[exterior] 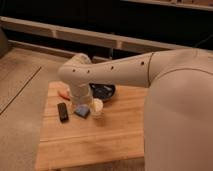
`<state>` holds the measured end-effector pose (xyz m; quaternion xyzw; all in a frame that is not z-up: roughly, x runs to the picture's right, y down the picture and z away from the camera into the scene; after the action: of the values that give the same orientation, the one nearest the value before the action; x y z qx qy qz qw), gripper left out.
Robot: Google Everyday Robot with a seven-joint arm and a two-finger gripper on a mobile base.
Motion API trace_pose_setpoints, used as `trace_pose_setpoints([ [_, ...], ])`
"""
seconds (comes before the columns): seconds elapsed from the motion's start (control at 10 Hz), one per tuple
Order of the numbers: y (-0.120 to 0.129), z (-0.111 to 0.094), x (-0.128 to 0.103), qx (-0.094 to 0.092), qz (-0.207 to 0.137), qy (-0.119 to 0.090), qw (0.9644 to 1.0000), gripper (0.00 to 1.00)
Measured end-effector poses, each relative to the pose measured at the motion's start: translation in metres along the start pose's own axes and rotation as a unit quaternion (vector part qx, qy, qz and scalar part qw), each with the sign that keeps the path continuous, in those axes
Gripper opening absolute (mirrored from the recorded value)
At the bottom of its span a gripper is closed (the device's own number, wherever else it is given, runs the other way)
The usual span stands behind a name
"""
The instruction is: Push the ceramic bowl across the table
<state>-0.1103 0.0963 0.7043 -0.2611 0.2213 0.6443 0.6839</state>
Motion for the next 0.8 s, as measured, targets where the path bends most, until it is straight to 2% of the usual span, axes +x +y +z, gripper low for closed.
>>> trace_pose_setpoints([
  [0.1, 0.004, -0.006, -0.014, -0.014, -0.001, -0.024, 0.9996, 0.65],
  [0.2, 0.010, -0.015, -0.032, -0.034, -0.009, -0.057, 0.9978, 0.65],
  [0.3, 0.016, -0.027, -0.051, -0.058, -0.027, -0.096, 0.9933, 0.65],
  [0.4, 0.019, -0.042, -0.066, -0.079, -0.047, -0.133, 0.9869, 0.65],
  [0.6, 0.018, -0.066, -0.084, -0.103, -0.070, -0.184, 0.9749, 0.65],
  [0.8, 0.021, -0.068, -0.084, -0.105, -0.074, -0.188, 0.9738, 0.65],
])
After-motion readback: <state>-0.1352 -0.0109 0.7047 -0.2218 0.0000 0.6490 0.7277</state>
